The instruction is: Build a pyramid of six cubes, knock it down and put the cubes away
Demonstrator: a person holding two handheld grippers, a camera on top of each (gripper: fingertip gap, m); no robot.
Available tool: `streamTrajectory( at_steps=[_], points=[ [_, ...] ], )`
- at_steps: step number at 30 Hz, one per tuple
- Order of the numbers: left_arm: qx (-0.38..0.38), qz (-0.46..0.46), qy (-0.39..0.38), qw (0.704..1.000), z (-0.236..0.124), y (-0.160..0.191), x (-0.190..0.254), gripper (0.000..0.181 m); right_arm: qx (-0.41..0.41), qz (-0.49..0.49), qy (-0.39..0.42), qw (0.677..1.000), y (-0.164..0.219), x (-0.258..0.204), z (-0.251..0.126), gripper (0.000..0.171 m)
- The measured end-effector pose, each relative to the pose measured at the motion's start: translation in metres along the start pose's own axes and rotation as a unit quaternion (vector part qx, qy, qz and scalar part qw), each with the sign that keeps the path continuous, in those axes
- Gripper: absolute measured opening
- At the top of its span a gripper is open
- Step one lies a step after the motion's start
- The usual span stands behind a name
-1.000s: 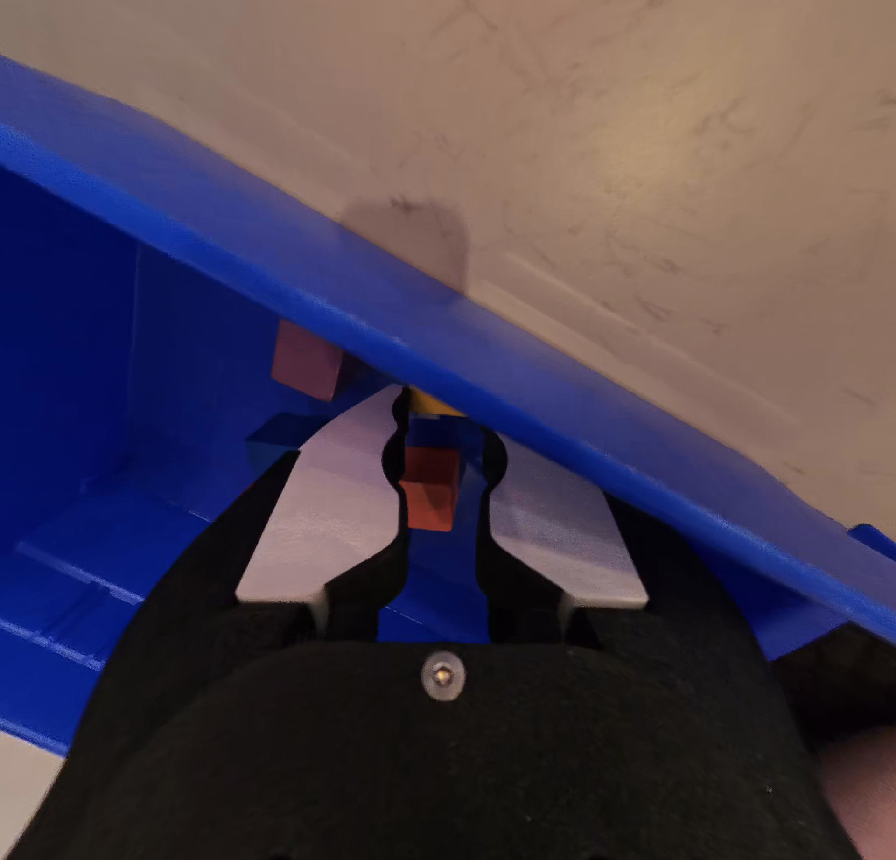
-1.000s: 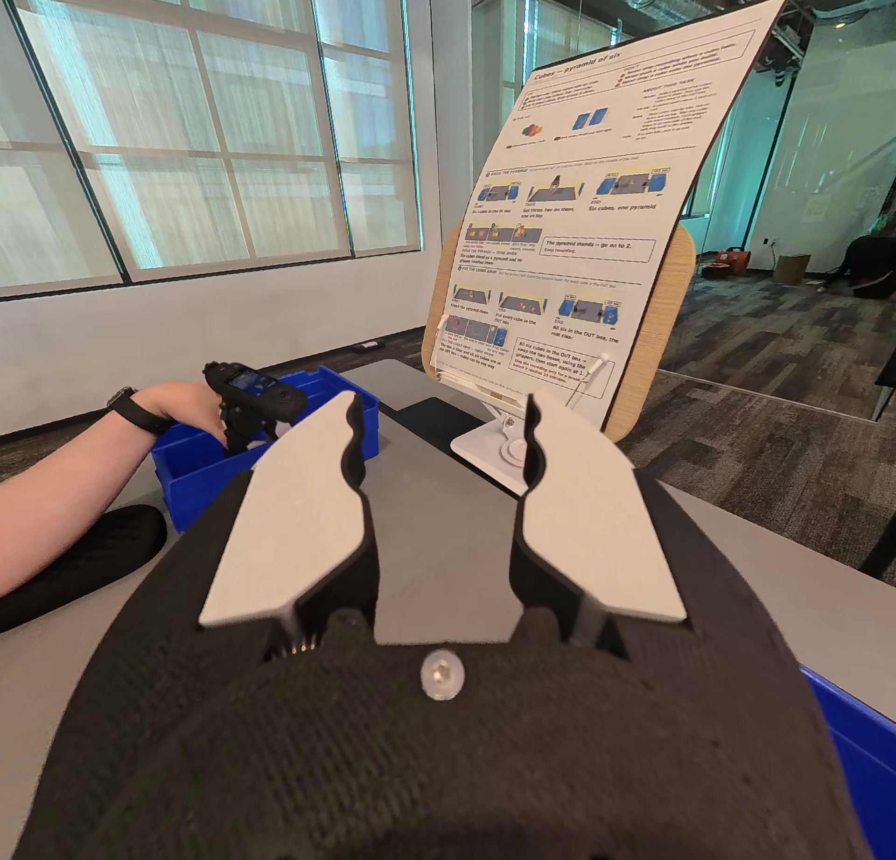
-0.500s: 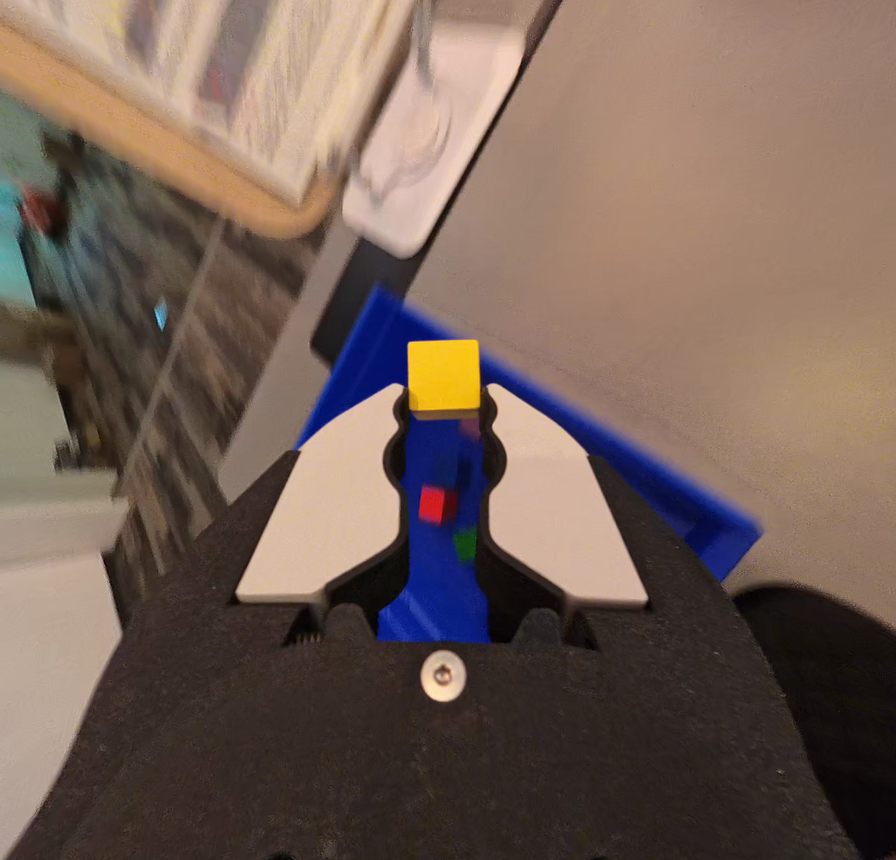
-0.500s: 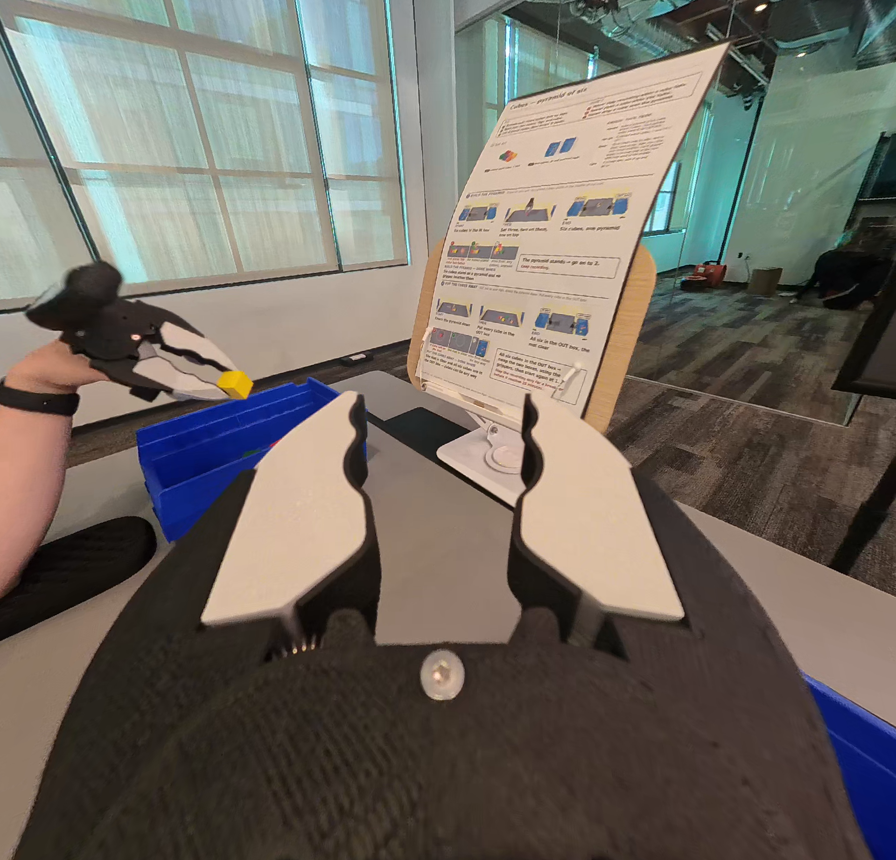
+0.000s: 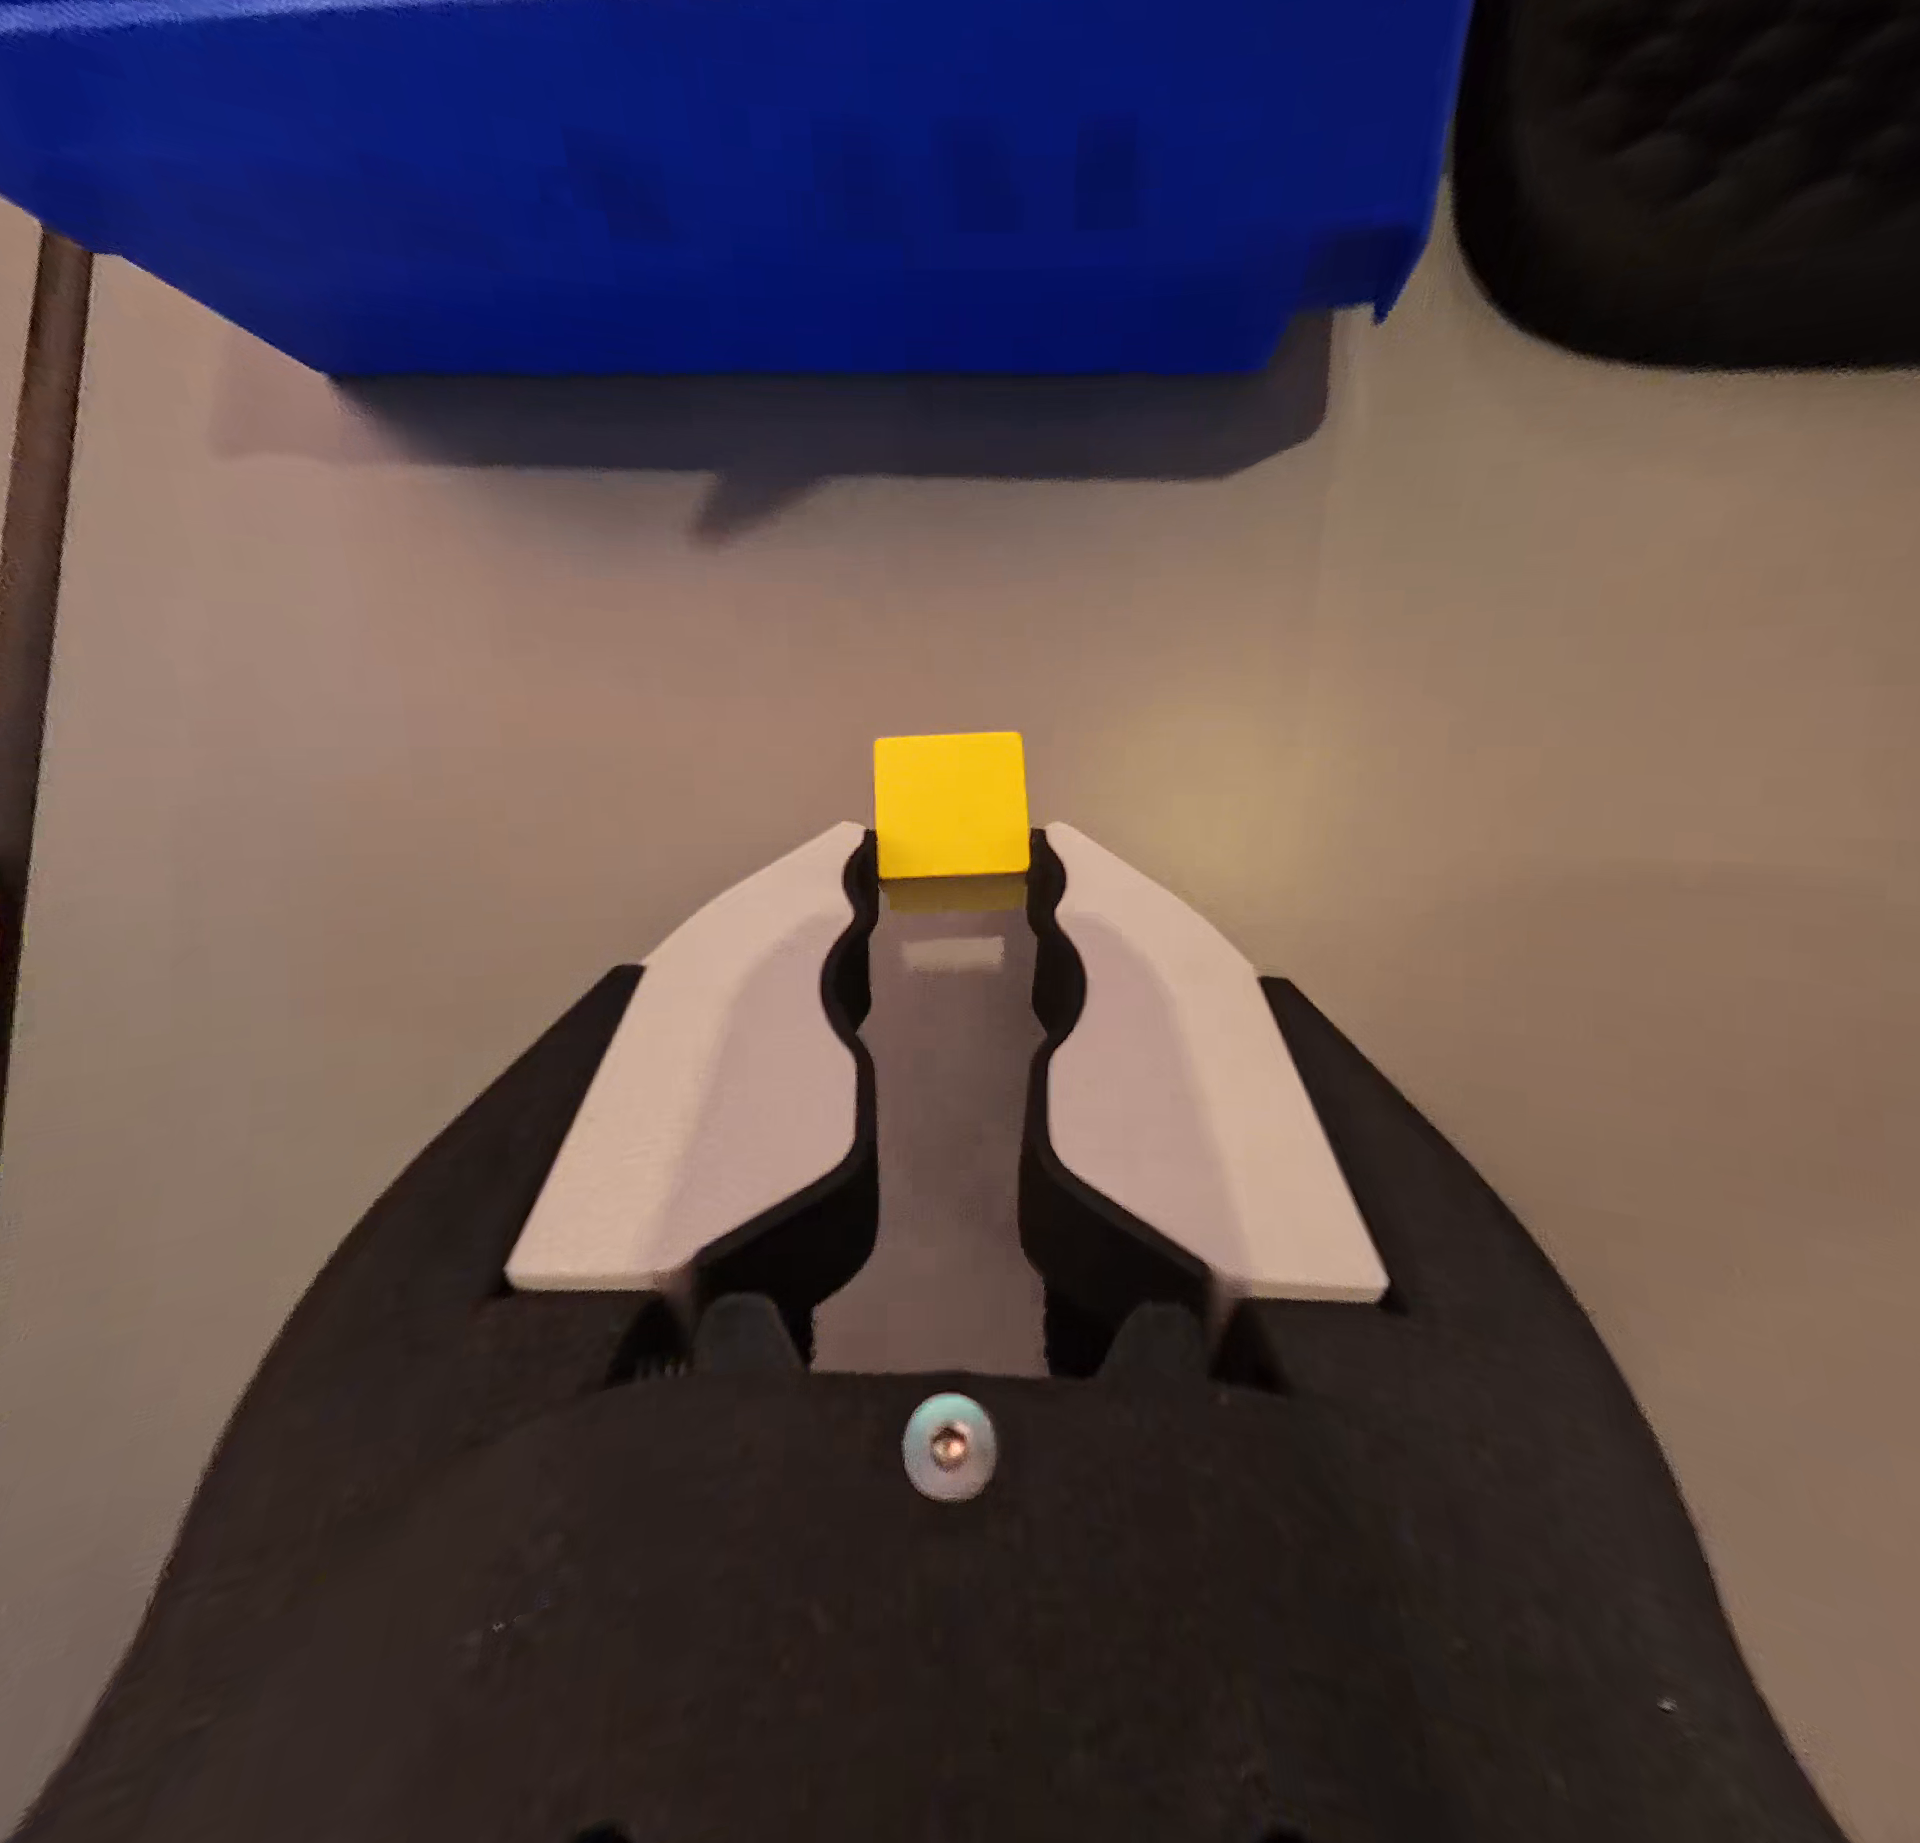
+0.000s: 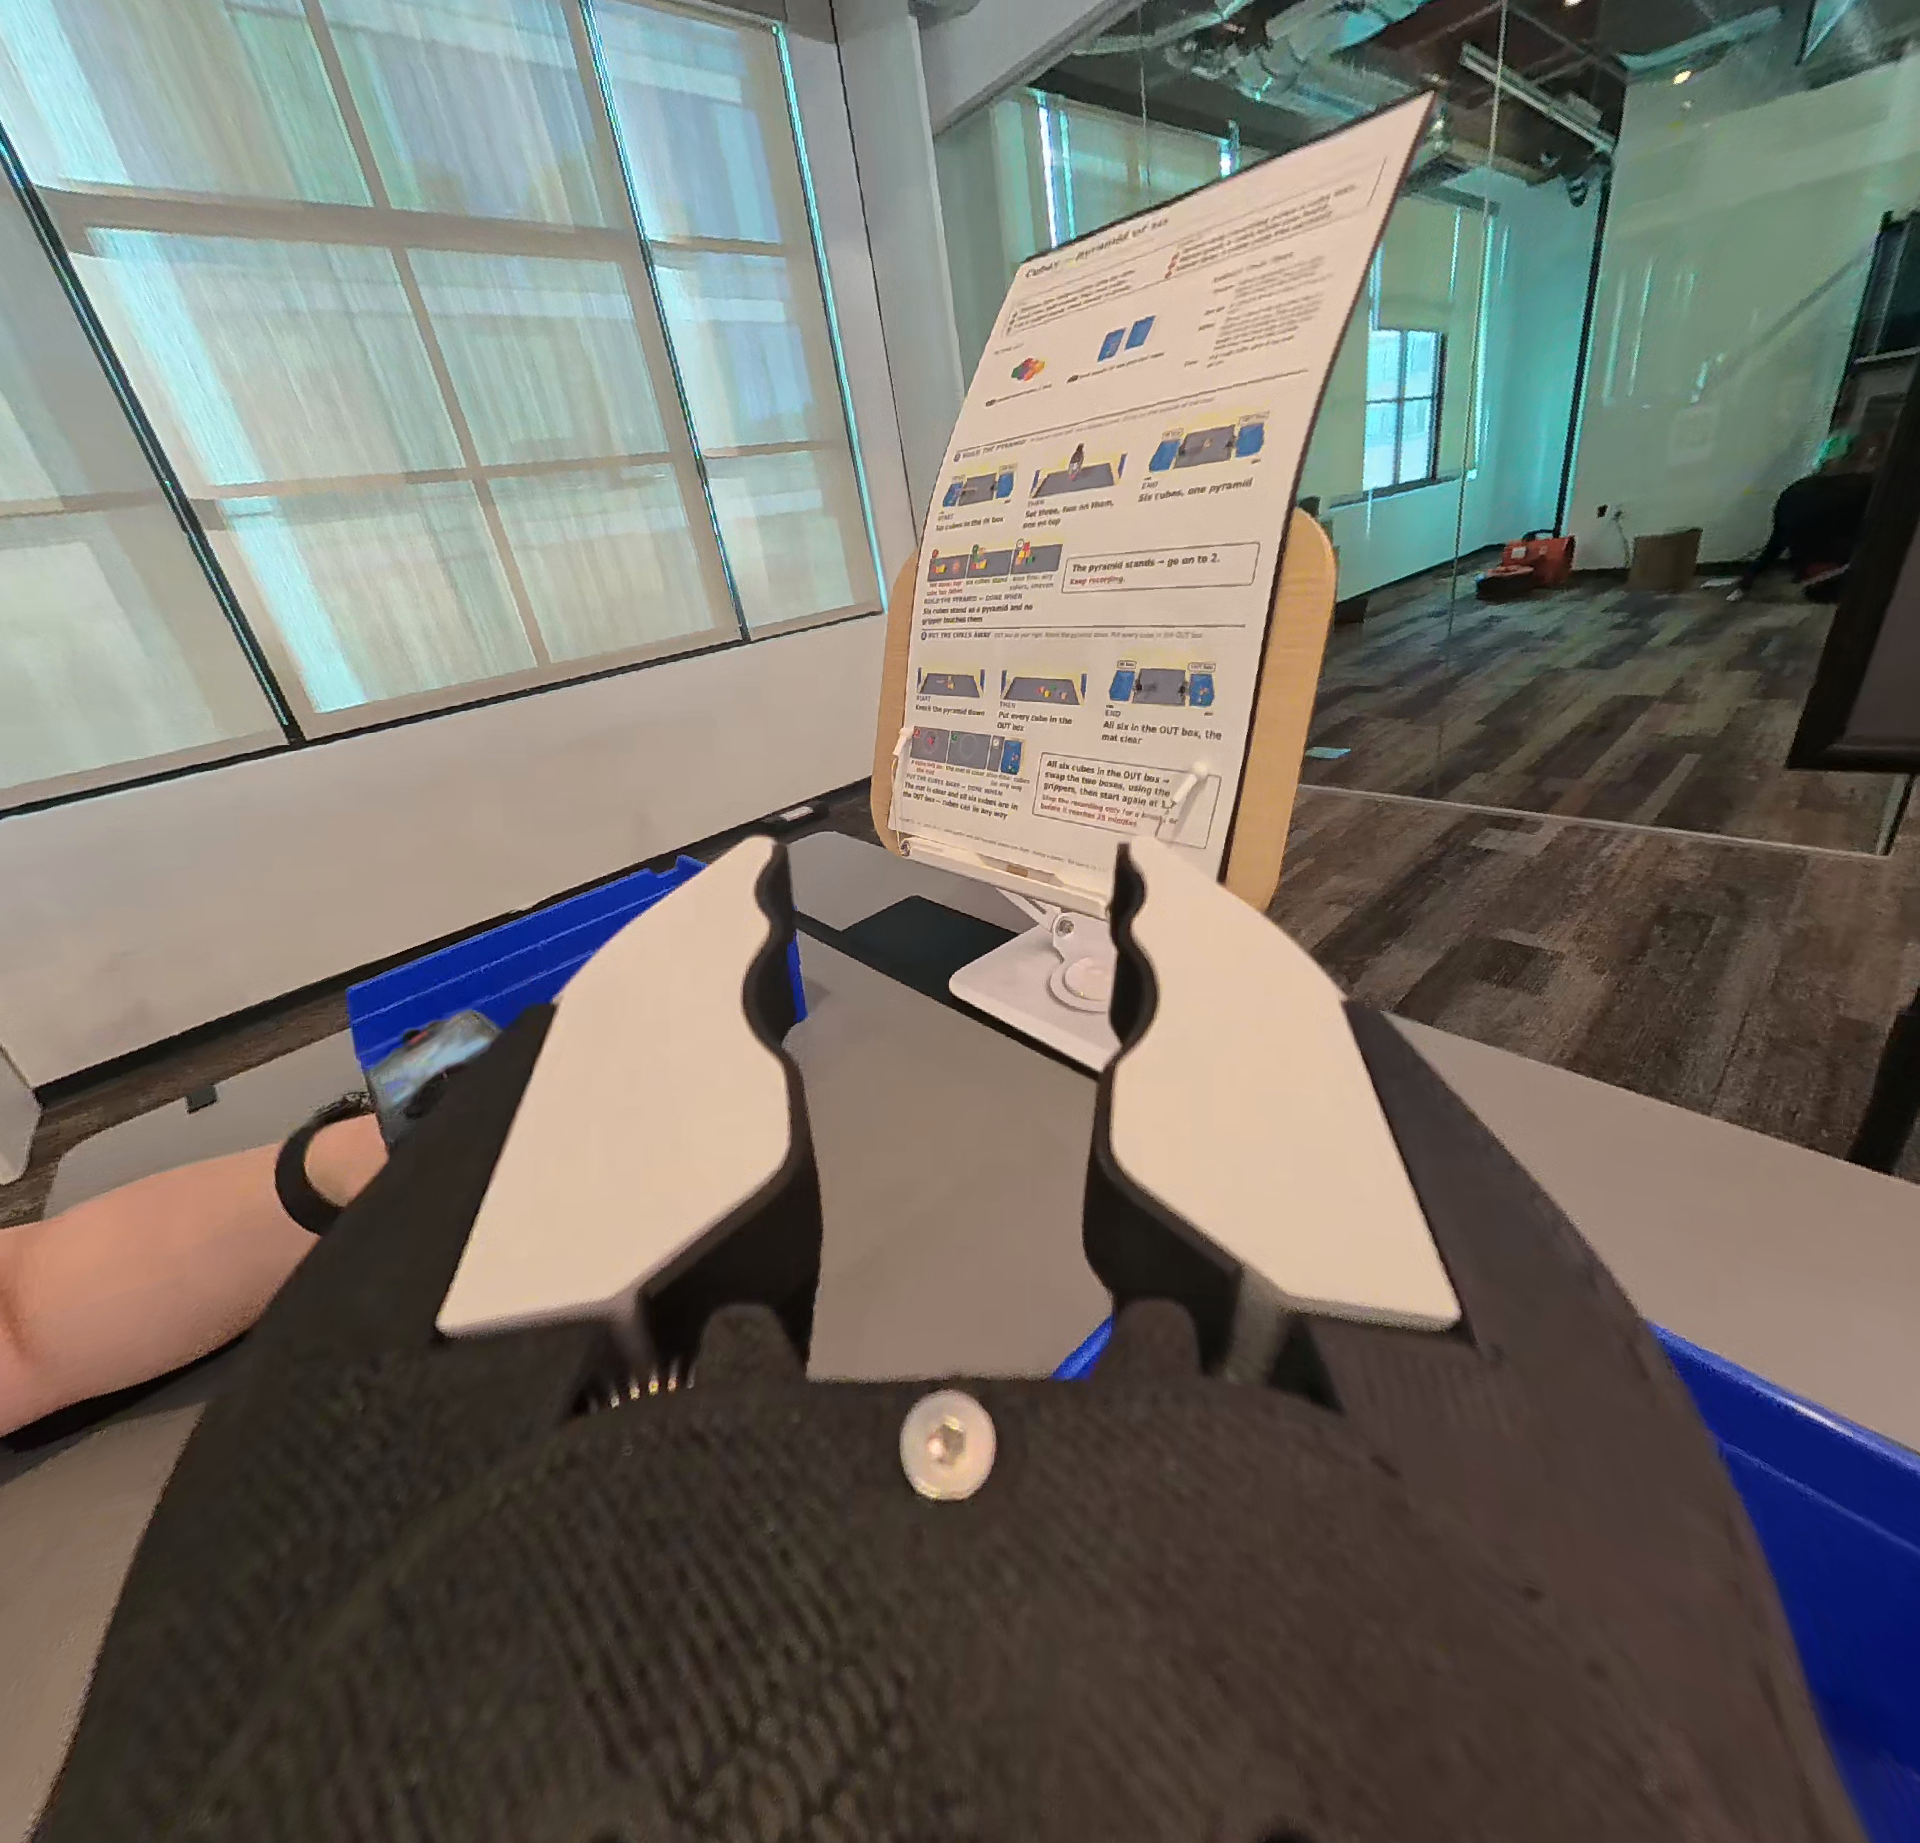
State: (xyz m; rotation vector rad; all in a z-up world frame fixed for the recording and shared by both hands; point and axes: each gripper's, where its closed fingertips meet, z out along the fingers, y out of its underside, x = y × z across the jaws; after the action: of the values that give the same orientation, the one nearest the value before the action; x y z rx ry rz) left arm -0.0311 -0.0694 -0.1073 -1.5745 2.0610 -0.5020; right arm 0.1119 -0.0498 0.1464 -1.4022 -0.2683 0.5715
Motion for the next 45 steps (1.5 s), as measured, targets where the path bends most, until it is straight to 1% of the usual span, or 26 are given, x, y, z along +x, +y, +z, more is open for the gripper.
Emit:
streamTrajectory(
  at_steps=[5, 8, 16, 24, 27, 29, 31, 33, 36, 38, 40, 42, 43, 45],
  points=[
    [-0.039, 0.029, -0.002, 0.999, 0.015, 0.010, 0.001, 0.027, -0.019, 0.017, 0.003, 1.000, 0.010, 0.008, 0.003, 0.060],
    [-0.031, 0.034, 0.007, 0.999, 0.022, 0.009, 0.005, 0.027, -0.039, 0.019, 0.002, 0.999, 0.018, 0.010, 0.006, 0.060],
    [-0.046, 0.043, 0.014, 0.998, 0.034, 0.022, 0.004, 0.027, -0.052, 0.015, -0.002, 0.999, 0.024, 0.008, 0.011, 0.060],
    [-0.045, 0.050, 0.013, 0.998, 0.038, 0.025, 0.004, 0.028, -0.071, 0.013, -0.005, 0.997, 0.032, 0.008, 0.014, 0.060],
    [-0.043, 0.048, 0.012, 0.998, 0.035, 0.026, 0.001, 0.034, -0.071, 0.012, -0.004, 0.997, 0.032, 0.008, 0.014, 0.060],
    [-0.027, 0.043, 0.009, 0.999, 0.024, 0.020, -0.001, 0.038, -0.068, 0.012, -0.005, 0.998, 0.030, 0.008, 0.013, 0.060],
    [0.004, 0.042, -0.004, 0.999, 0.003, 0.009, -0.006, 0.039, -0.069, 0.009, -0.006, 0.998, 0.030, 0.007, 0.012, 0.060],
    [0.047, 0.046, -0.042, 0.997, -0.034, -0.004, -0.017, 0.035, -0.068, 0.007, -0.004, 0.998, 0.030, 0.008, 0.011, 0.060],
    [0.131, 0.030, -0.124, 0.983, -0.120, -0.021, -0.041, 0.034, -0.067, 0.011, -0.006, 0.998, 0.030, 0.009, 0.010, 0.060],
    [0.172, -0.007, -0.190, 0.966, -0.182, -0.015, -0.060, 0.039, -0.071, 0.014, -0.005, 0.997, 0.032, 0.010, 0.010, 0.060],
    [0.179, -0.043, -0.244, 0.952, -0.230, 0.012, -0.075, 0.050, -0.078, 0.017, -0.005, 0.997, 0.036, 0.012, 0.010, 0.060],
    [0.161, -0.084, -0.300, 0.937, -0.264, 0.051, -0.092, 0.051, -0.083, 0.020, -0.004, 0.996, 0.039, 0.014, 0.011, 0.060],
    [0.140, -0.104, -0.314, 0.933, -0.273, 0.073, -0.098, 0.054, -0.084, 0.020, -0.004, 0.996, 0.040, 0.014, 0.012, 0.060],
    [0.080, -0.140, -0.317, 0.935, -0.280, 0.121, -0.103, 0.055, -0.089, 0.021, -0.005, 0.996, 0.043, 0.014, 0.013, 0.060]
  ],
)
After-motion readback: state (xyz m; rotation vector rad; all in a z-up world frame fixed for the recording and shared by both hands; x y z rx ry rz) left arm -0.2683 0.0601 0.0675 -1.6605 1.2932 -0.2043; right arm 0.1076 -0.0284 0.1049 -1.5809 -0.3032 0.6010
